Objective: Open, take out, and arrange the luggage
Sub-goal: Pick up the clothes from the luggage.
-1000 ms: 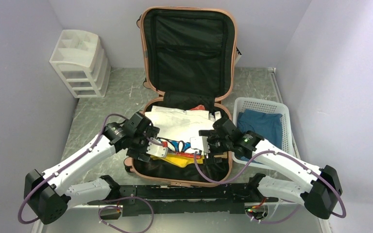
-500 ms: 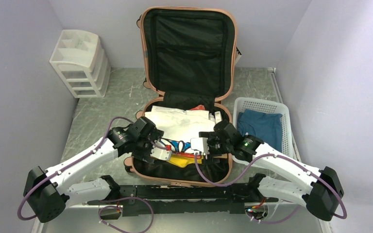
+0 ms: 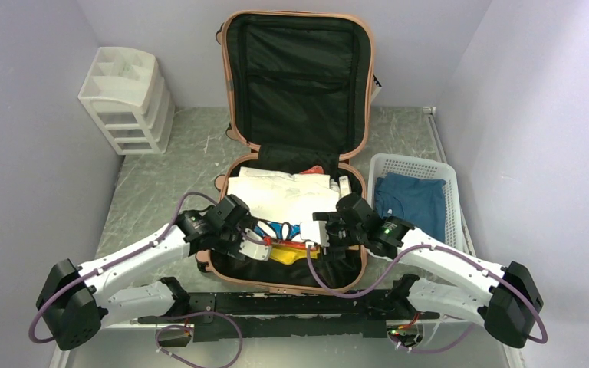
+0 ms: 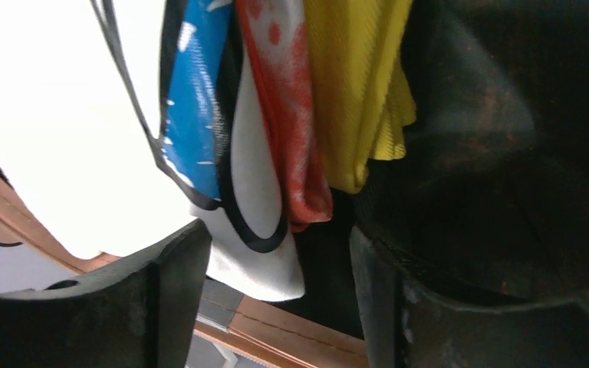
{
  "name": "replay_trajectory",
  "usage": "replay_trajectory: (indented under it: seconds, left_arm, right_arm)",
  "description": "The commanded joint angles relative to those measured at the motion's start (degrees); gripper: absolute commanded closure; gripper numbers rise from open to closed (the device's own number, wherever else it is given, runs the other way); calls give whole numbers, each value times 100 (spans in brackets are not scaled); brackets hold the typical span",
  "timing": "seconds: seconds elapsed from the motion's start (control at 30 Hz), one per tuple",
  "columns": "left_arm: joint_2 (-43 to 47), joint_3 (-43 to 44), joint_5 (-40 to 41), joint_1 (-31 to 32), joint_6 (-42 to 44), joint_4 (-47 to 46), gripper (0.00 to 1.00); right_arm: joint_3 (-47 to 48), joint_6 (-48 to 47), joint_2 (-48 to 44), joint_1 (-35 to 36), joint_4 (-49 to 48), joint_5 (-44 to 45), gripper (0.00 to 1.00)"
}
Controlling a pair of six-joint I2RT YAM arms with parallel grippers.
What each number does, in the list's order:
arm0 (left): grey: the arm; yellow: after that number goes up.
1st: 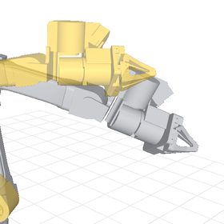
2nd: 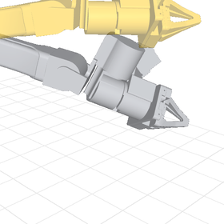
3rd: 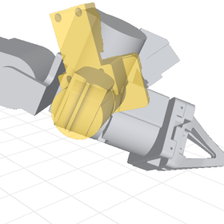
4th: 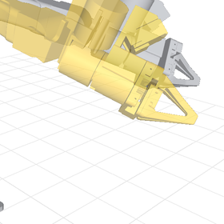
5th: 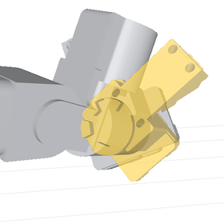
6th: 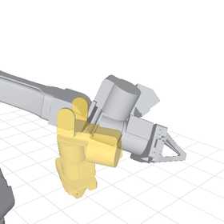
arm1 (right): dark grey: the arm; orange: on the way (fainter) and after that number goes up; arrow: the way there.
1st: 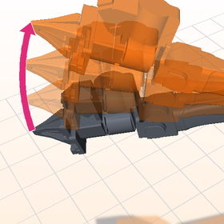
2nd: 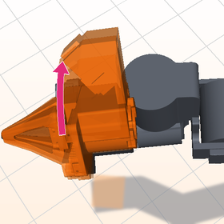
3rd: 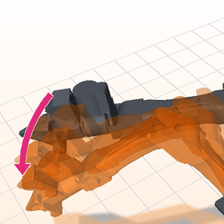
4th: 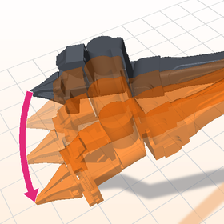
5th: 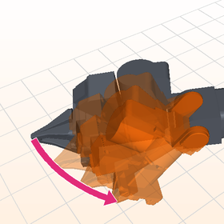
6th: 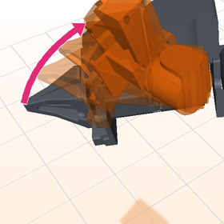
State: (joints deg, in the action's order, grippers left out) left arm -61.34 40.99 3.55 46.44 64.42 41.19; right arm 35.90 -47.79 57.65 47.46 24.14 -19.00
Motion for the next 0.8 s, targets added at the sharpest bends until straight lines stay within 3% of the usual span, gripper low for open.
replay_trajectory:
  seconds: [0.0,0.3,0.4,0.47,0.77]
  left_arm:
    - [185,-56,141,39,-193,-282,36]
    - [276,-125,290,41,-233,-417,77]
    - [212,27,295,40,-268,-375,90]
    - [135,250,214,41,-313,-235,95]
    - [-192,1451,-706,41,-424,706,95]
  right_arm:
    - [-124,-17,10,119,-329,224,30]
    - [6,-93,-15,151,-152,306,82]
    - [164,-198,-13,139,95,294,94]
    - [389,-253,35,104,281,312,100]
    - [1489,-398,571,-149,912,352,100]
